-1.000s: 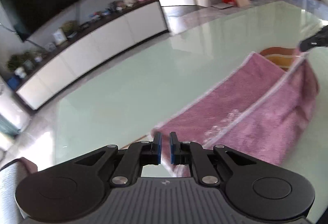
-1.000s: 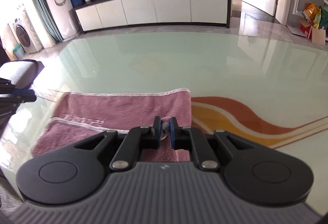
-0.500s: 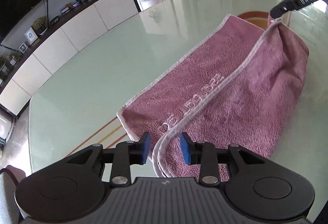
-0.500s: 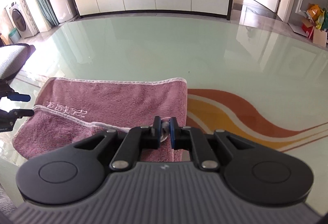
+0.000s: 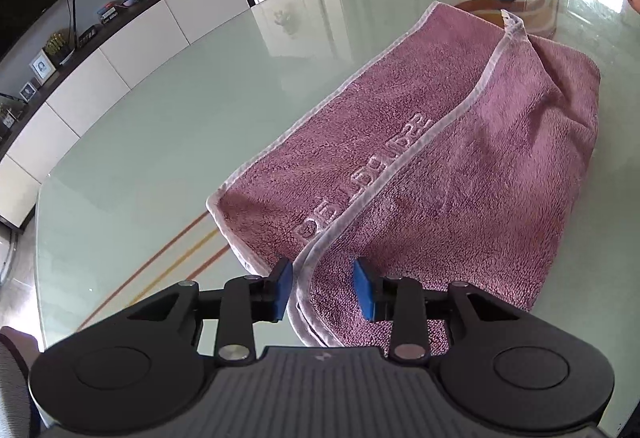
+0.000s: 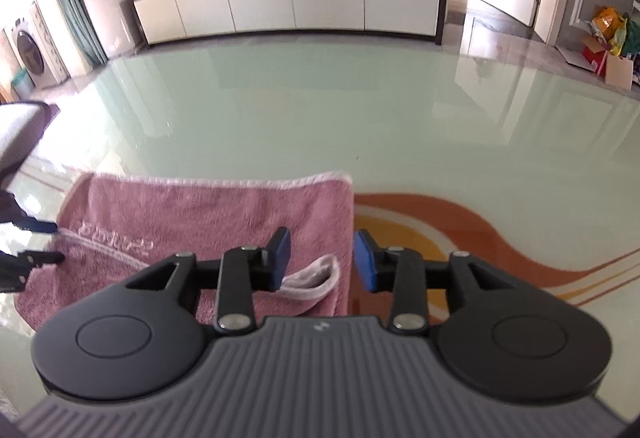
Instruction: Fold towel
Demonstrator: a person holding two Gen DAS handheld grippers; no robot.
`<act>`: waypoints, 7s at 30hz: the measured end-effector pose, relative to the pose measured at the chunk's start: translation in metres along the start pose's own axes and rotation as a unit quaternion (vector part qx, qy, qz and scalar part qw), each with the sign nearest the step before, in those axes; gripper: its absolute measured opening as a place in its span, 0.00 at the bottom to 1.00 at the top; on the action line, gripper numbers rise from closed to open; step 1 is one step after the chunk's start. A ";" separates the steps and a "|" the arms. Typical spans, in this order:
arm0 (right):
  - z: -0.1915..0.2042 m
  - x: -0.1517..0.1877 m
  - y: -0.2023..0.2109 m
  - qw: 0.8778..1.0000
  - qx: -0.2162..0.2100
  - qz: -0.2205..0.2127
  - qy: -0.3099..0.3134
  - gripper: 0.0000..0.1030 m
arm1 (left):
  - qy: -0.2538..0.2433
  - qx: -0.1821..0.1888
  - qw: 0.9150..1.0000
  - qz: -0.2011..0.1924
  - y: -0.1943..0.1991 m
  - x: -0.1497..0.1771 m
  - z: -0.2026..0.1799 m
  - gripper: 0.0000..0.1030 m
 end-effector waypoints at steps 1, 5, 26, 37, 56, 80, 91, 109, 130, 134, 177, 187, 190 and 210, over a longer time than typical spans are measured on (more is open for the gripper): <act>-0.003 0.001 0.002 1.000 -0.008 0.000 -0.001 0.35 | 0.000 0.000 1.000 -0.001 0.000 0.000 0.000 0.37; -0.007 0.009 0.000 0.999 -0.022 0.018 0.023 0.35 | 0.000 -0.003 1.000 -0.004 -0.002 -0.001 -0.001 0.37; 0.012 0.028 -0.011 0.994 -0.074 0.039 0.077 0.39 | 0.001 0.006 1.000 -0.020 -0.001 0.007 -0.015 0.29; 0.012 0.028 -0.010 0.992 -0.073 0.045 0.088 0.41 | -0.037 -0.012 0.999 -0.031 0.002 0.008 -0.029 0.39; 0.021 0.030 -0.016 0.988 -0.085 0.041 0.122 0.43 | 0.000 0.036 0.999 -0.029 0.003 0.016 -0.010 0.27; 0.028 0.020 -0.043 0.984 -0.070 0.041 0.160 0.51 | -0.022 0.006 0.998 -0.050 0.000 0.012 0.006 0.37; 0.027 0.023 -0.048 0.987 -0.098 0.046 0.119 0.20 | -0.018 0.012 0.999 -0.050 -0.002 0.013 0.002 0.23; 0.024 0.024 -0.006 0.989 -0.115 -0.013 0.091 0.12 | -0.034 -0.020 0.996 -0.074 0.000 0.021 -0.013 0.08; 0.007 -0.012 0.002 0.993 -0.072 -0.091 0.033 0.11 | 0.020 -0.083 0.985 -0.148 0.027 -0.029 0.018 0.06; 0.006 -0.020 -0.019 0.994 -0.051 -0.087 0.037 0.11 | 0.032 -0.096 0.985 -0.138 0.010 -0.043 0.025 0.06; -0.020 -0.016 -0.049 0.999 0.000 0.023 0.034 0.35 | 0.119 -0.126 0.976 -0.134 0.047 -0.037 -0.048 0.40; -0.019 -0.014 -0.058 0.997 -0.028 0.058 0.035 0.44 | 0.052 -0.016 0.984 -0.171 0.035 -0.039 -0.195 0.45; -0.017 -0.016 -0.063 0.996 -0.032 0.065 0.047 0.45 | 0.050 -0.003 0.982 -0.182 0.025 -0.047 -0.219 0.46; -0.018 -0.015 -0.081 0.992 -0.067 0.071 0.078 0.54 | -0.004 -0.007 0.991 -0.135 -0.038 -0.058 -0.280 0.46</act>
Point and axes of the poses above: each gripper's, at about its wrist camera, not at the fingertips, and y roughly against the way its jaws point, z to its left, x to its underside, the point moved 4 cm from there along -y, roughly the way its jaws point, and after that the axes turned 14 degrees about y, right-handed, at the moved point
